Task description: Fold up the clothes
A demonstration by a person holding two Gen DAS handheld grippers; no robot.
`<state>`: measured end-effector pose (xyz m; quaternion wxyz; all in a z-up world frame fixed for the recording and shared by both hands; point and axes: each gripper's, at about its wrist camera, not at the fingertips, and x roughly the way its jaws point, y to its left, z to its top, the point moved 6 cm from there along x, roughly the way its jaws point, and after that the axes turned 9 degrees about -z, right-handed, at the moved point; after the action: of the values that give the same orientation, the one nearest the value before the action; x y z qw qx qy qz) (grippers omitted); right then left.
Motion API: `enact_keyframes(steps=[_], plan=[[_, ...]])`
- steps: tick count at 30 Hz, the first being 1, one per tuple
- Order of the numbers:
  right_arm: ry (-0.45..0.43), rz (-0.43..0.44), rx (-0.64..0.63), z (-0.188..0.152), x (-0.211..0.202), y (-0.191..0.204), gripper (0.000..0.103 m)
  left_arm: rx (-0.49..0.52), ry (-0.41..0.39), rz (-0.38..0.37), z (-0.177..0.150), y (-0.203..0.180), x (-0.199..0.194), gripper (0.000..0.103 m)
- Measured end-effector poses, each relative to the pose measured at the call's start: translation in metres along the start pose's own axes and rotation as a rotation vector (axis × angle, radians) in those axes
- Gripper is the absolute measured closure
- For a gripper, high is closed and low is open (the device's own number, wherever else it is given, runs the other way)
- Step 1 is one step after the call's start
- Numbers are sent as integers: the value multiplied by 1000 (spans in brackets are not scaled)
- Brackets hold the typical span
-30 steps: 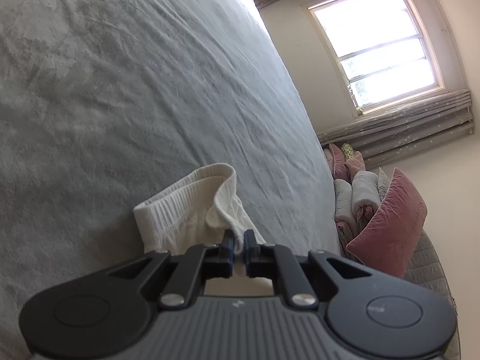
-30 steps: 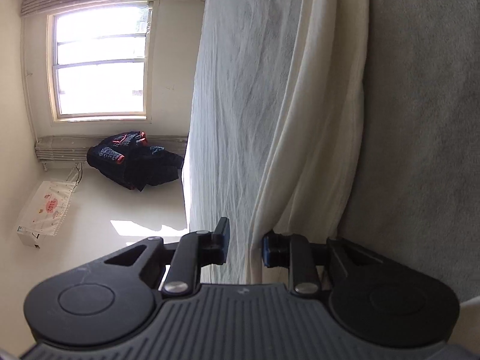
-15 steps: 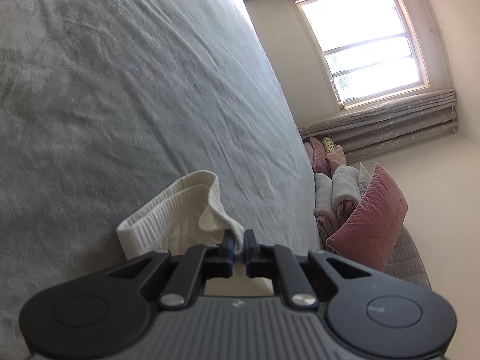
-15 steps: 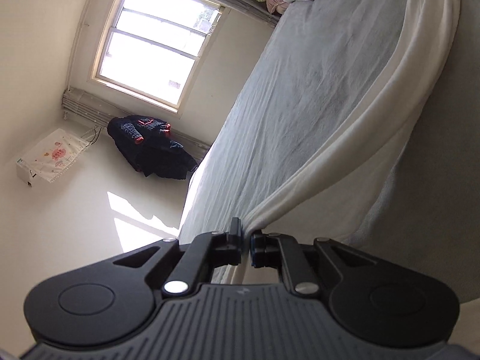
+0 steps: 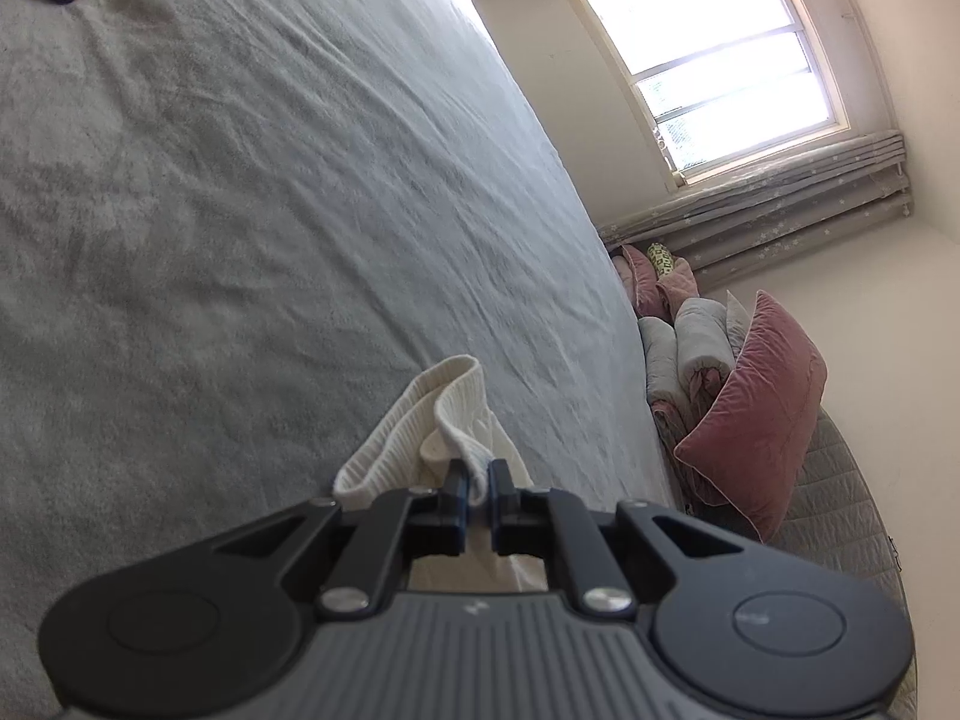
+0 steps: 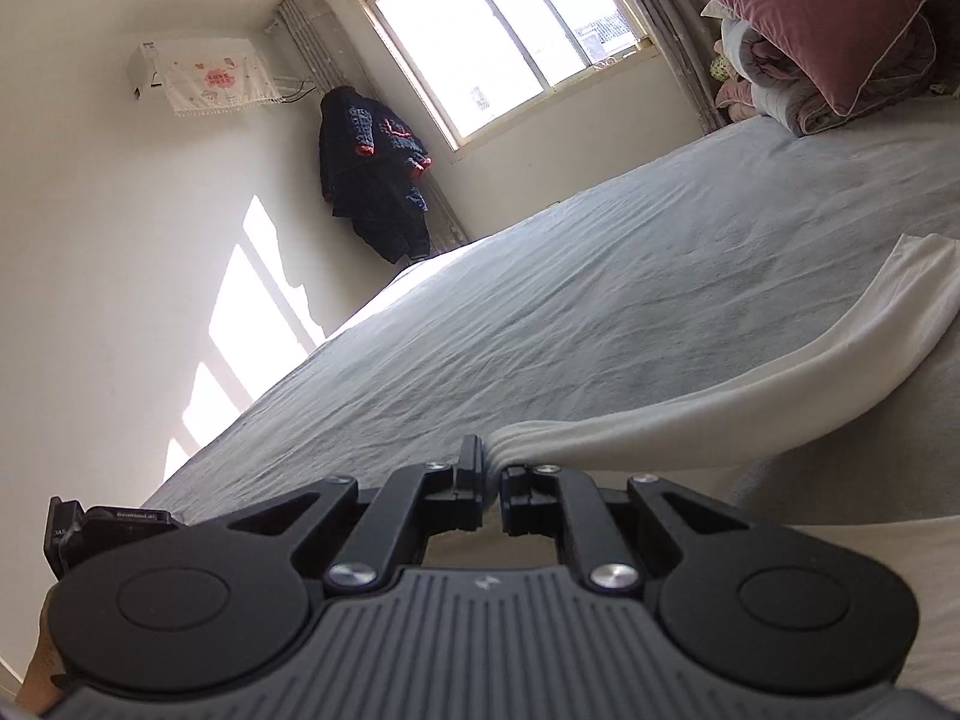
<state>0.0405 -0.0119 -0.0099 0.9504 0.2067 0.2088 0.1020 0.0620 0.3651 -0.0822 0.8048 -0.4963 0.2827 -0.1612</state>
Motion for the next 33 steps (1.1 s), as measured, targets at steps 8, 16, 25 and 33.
enact_keyframes(steps=[8, 16, 25, 33], plan=[[33, -3, -126, -31, -14, -14, 92, 26, 42, 63, 2, 8, -4, 96], [93, 26, -194, -59, -24, -14, 92, 52, 73, 137, -1, 12, -7, 96], [243, -11, -221, -79, -6, -22, 90, 143, 68, 268, -2, -1, -11, 89], [254, -16, -273, -64, -24, -20, 44, 178, -26, 414, -1, -22, -28, 40]])
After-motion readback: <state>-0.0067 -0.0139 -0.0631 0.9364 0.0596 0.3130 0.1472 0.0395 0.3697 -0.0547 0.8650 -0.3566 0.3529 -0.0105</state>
